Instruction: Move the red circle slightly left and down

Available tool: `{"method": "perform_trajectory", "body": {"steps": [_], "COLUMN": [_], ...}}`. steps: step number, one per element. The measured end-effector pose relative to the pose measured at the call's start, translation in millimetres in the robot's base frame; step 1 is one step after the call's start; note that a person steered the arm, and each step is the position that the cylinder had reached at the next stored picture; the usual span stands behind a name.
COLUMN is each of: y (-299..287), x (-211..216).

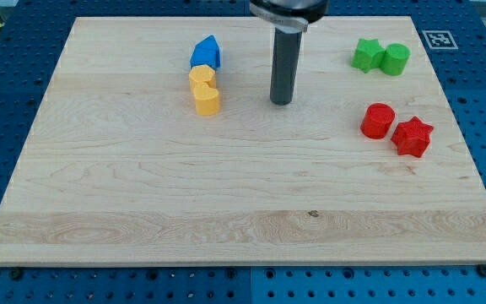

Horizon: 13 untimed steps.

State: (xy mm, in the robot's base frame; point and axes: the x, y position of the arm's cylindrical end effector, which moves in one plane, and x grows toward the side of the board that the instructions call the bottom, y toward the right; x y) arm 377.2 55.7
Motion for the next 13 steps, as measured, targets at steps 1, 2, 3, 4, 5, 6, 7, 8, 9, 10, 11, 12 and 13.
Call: {"method": "perform_trajectory", "body": {"steps": [1,2,3,4,5,6,7,8,9,10,11,12,13], "y": [38,90,133,159,166,166,159,135,116,111,94,91,95], "x": [-8,-5,-1,19,42,43,43,43,43,26,23,37,45]}}
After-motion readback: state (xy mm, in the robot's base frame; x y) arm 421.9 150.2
